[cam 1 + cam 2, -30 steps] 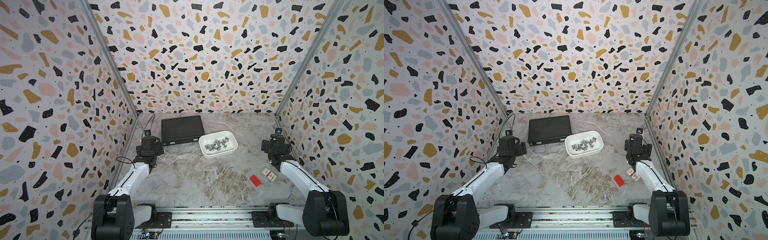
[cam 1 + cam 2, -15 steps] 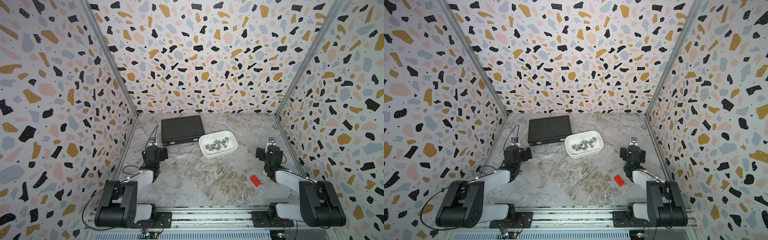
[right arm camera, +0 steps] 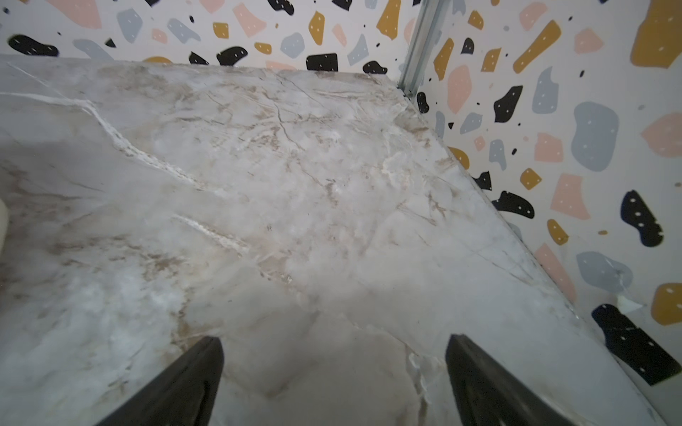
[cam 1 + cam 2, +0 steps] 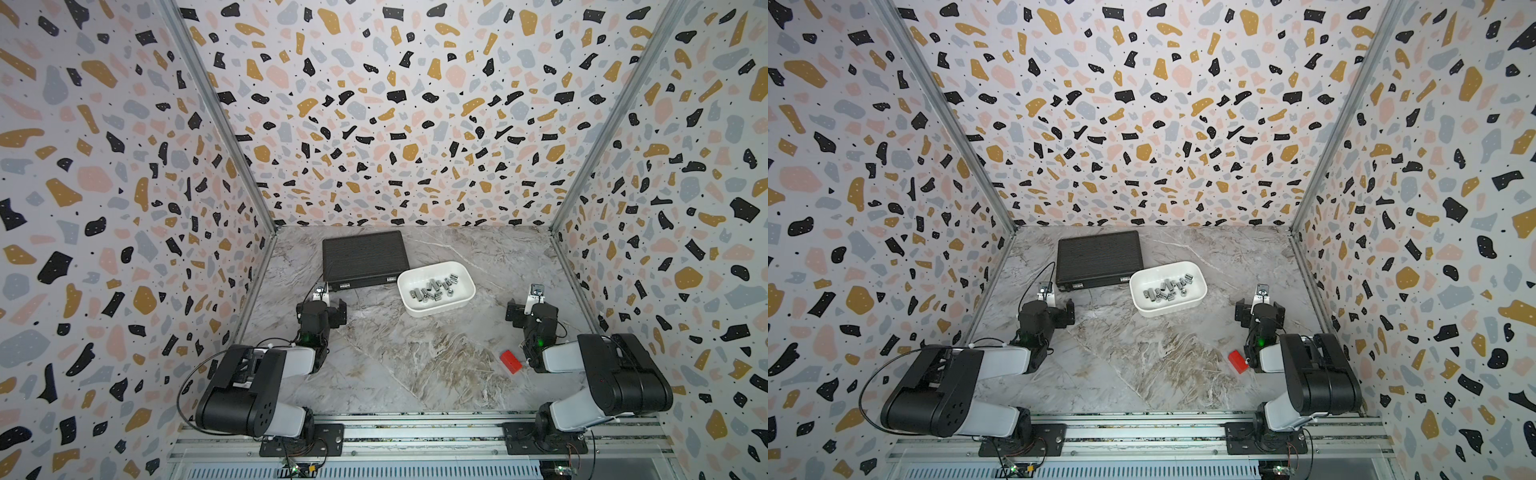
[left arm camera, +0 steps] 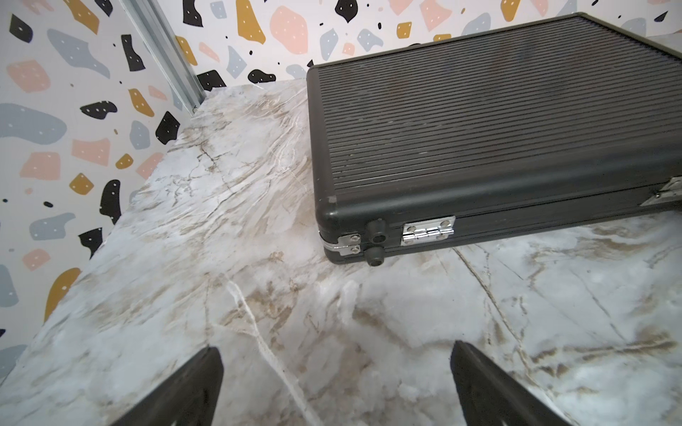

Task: Put the socket on the desktop into the storage box
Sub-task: Reset both arms

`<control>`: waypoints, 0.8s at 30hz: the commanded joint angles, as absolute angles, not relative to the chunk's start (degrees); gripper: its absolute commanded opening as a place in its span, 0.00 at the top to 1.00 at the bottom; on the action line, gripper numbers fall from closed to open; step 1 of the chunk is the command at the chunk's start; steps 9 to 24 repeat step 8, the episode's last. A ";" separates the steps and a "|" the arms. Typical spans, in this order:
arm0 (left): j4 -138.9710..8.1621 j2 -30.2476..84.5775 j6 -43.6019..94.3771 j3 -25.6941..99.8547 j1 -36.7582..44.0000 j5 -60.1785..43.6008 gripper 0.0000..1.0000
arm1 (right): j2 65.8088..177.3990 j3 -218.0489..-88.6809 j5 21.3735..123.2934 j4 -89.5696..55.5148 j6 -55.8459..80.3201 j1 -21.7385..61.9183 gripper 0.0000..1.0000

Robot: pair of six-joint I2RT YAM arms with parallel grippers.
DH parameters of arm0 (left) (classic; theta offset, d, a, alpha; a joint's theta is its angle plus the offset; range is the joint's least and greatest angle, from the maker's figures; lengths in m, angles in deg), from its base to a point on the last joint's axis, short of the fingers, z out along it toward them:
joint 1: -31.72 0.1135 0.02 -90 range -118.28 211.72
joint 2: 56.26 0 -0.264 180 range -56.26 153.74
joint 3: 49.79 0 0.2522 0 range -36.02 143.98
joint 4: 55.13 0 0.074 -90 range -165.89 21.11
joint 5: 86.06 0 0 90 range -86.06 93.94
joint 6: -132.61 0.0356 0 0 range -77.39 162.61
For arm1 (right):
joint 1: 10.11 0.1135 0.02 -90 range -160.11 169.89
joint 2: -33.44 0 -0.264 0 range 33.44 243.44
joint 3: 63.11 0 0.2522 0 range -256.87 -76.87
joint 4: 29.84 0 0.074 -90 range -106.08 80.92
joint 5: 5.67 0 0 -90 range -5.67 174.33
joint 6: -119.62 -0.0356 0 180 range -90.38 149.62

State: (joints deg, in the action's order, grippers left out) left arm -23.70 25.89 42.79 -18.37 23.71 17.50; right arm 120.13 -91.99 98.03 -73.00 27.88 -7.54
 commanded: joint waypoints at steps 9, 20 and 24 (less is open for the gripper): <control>-21.54 25.15 43.68 -17.40 24.22 16.79 0.00 | 119.33 -96.52 86.76 -66.37 32.68 -7.61 0.00; -21.54 25.15 43.68 -17.40 24.22 16.79 0.00 | 119.33 -96.52 86.76 -66.37 32.68 -7.61 0.00; -21.54 25.15 43.68 -17.40 24.22 16.79 0.00 | 119.33 -96.52 86.76 -66.37 32.68 -7.61 0.00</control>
